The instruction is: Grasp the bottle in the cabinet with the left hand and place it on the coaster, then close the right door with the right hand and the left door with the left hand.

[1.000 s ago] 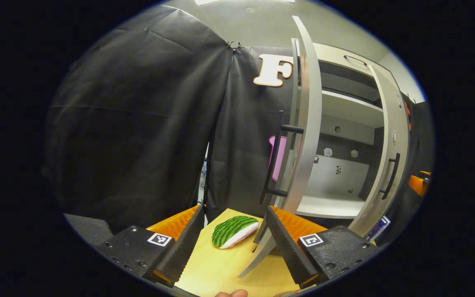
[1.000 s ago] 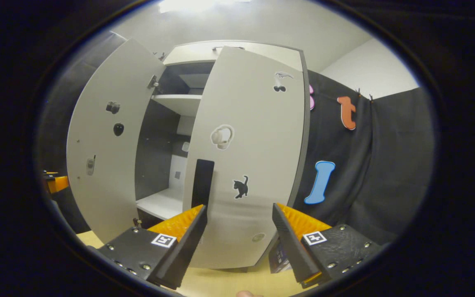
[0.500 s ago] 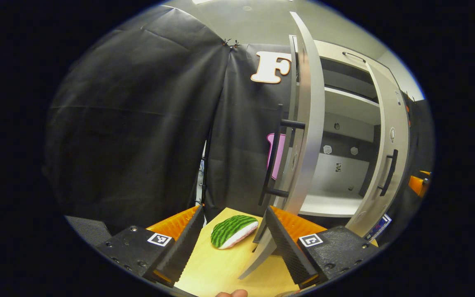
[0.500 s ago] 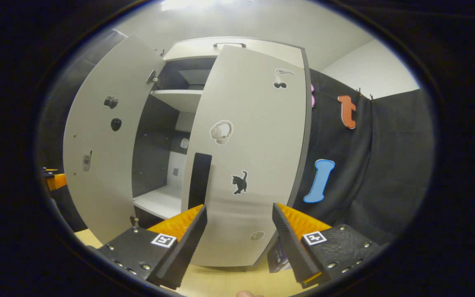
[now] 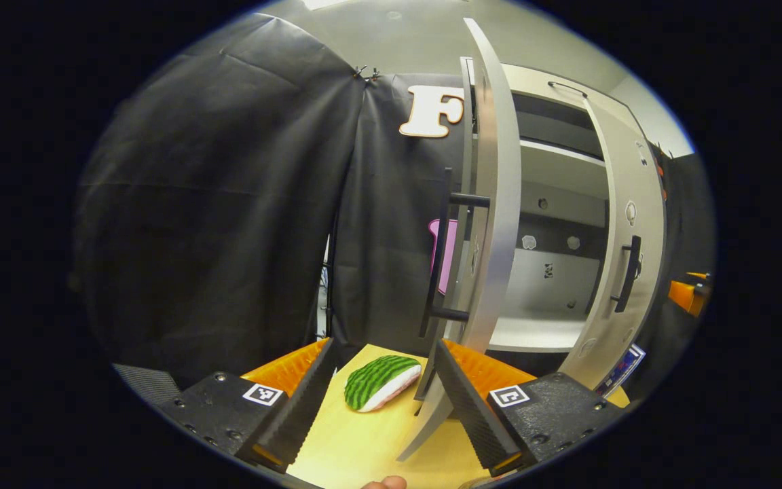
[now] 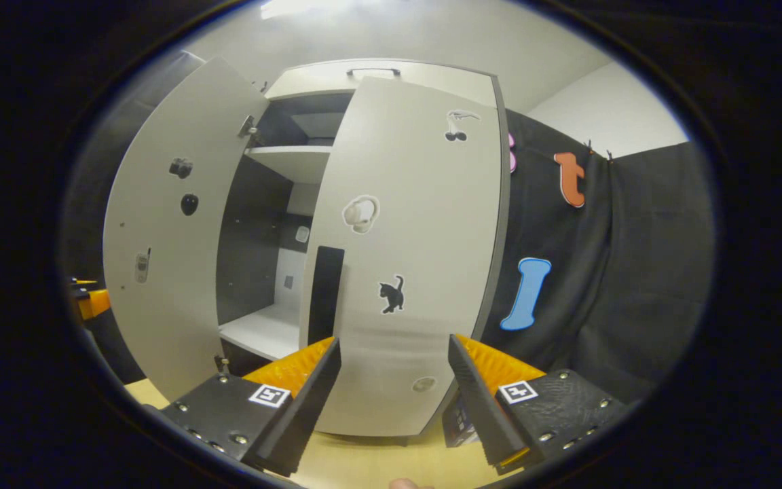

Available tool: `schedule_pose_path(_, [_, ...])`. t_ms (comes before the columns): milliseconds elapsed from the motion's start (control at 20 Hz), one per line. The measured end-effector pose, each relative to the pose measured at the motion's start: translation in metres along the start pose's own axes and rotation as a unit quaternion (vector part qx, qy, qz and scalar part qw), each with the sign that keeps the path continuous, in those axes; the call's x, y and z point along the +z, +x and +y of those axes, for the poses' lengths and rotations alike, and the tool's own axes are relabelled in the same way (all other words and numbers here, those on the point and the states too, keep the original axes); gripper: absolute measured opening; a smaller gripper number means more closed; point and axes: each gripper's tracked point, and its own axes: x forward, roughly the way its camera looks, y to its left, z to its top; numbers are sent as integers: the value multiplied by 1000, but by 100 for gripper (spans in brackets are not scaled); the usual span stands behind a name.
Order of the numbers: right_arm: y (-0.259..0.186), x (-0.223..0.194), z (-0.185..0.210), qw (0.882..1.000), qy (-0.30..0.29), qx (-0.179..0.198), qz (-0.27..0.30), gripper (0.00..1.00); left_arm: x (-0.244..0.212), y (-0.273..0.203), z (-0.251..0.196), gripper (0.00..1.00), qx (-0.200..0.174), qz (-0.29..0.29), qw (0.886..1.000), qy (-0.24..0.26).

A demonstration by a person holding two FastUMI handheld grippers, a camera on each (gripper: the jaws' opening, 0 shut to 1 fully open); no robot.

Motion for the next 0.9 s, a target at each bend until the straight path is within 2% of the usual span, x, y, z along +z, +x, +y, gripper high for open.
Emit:
schedule_pose_path(200, [-3,-2,-2,1000,1,-1,1,96,-2,-1,-5,95,-8,1,1000,-15])
schedule_pose_path(450, [-7,-5,-8,1000,0,-7,4,96,-3,-2,-13,95,-17,-1,1000,-10])
schedule_pose_path(900, [-18,-12,-20,1000,-5,-18,8,96,-8,-5,-47,95,-60,4,998,-5])
